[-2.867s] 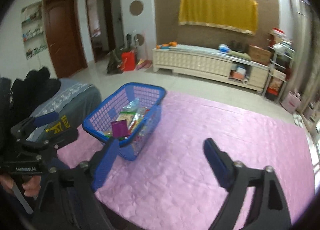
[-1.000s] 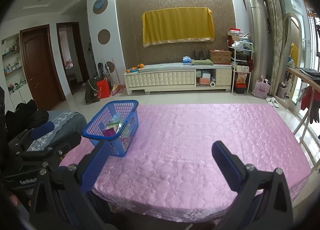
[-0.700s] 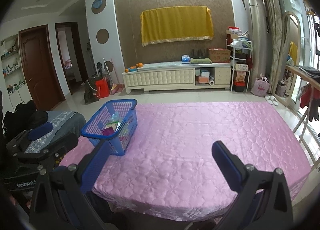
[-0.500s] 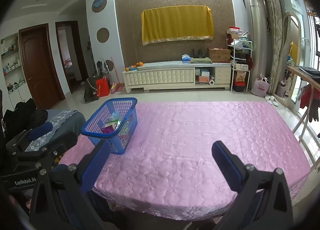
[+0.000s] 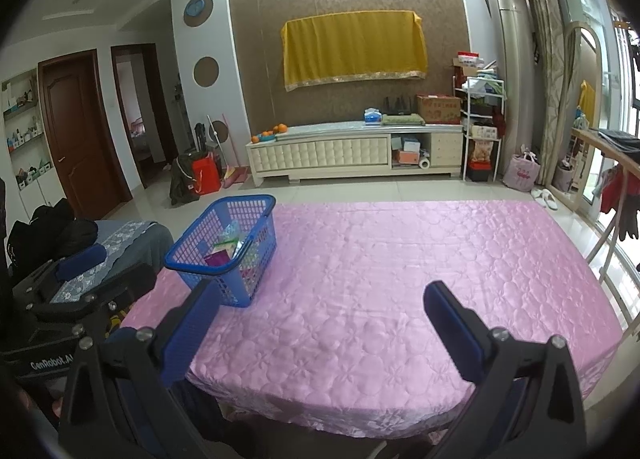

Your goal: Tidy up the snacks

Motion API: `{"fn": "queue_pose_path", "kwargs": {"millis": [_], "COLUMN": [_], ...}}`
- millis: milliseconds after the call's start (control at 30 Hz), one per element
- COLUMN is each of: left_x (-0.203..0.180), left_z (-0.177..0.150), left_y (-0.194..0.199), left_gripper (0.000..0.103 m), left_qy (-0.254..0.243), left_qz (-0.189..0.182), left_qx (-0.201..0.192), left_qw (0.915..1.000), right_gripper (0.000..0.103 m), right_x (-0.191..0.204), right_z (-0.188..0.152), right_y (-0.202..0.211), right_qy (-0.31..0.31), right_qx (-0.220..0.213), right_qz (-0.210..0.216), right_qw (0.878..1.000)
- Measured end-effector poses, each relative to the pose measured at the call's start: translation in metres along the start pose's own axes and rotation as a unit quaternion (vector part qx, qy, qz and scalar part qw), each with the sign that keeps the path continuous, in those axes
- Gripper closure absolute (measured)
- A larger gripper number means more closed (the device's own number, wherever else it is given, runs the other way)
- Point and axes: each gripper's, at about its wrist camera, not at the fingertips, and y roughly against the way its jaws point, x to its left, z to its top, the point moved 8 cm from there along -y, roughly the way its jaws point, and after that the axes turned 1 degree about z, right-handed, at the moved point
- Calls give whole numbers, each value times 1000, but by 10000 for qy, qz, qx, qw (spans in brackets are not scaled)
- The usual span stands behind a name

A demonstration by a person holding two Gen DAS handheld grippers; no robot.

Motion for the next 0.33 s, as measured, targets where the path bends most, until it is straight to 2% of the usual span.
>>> {"fn": "queue_pose_path", "kwargs": {"millis": [333], "left_x": [-2], "left_z": [-4], "left_y": [-2], "left_gripper": [1], "left_qy": [-13], "left_qz": [-6], "left_qx": [92], "left_qw": [10000], "right_gripper": [0], "right_x": [2], "right_z": [-2], "right_y": [0], "right_qy": [-43], "right_qx": [41], "right_qz": [-3], "right_qw": [10000]}}
